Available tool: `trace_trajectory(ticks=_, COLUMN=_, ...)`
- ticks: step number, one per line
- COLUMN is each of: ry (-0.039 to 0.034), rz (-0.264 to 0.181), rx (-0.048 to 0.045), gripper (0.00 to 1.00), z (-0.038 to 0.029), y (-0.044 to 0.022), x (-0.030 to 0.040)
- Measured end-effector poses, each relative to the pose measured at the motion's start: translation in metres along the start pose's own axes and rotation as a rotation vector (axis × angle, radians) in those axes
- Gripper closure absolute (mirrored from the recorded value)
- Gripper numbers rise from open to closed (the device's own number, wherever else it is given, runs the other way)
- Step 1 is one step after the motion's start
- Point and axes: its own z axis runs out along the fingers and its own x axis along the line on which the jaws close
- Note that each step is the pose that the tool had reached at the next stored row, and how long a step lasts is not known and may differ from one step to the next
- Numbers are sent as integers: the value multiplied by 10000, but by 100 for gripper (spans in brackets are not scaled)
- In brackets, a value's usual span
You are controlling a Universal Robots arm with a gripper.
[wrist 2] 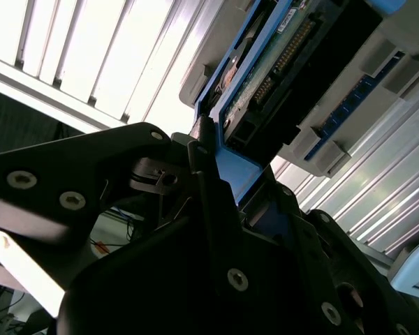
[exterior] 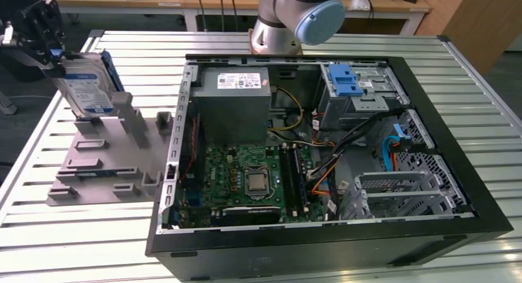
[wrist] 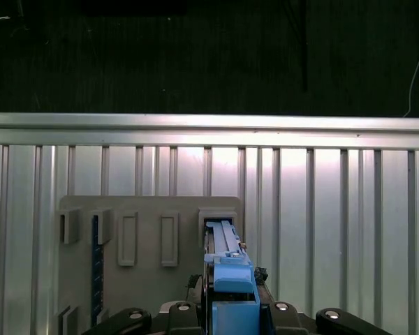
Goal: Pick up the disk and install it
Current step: 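Pick up the disk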
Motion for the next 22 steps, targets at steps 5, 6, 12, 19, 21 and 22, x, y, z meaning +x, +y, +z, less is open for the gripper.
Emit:
trace_trajectory(ticks=5, ry=0, rz=0, rx=-1, gripper=64, z=-12, y=0, x=0)
trace_trajectory(ticks=6, ry=0, rz=0, rx=-1, gripper=64, z=-15, y=0, x=0)
trace_trajectory(ticks=12, ry=-2, rz=0, rx=0, gripper=64, z=-32, y=1, x=0)
trace_trajectory(ticks=19, ry=-8, rz=-1, rx=0, gripper=64, z=-52, y=1, x=0)
trace_trajectory(ticks=21, ry=-10, rz=-1, rx=0, gripper=64, z=-57, y=1, x=0)
trace_trajectory(ticks=22, ry=-11, rz=0, rx=0, gripper=64, z=-60, y=1, x=0)
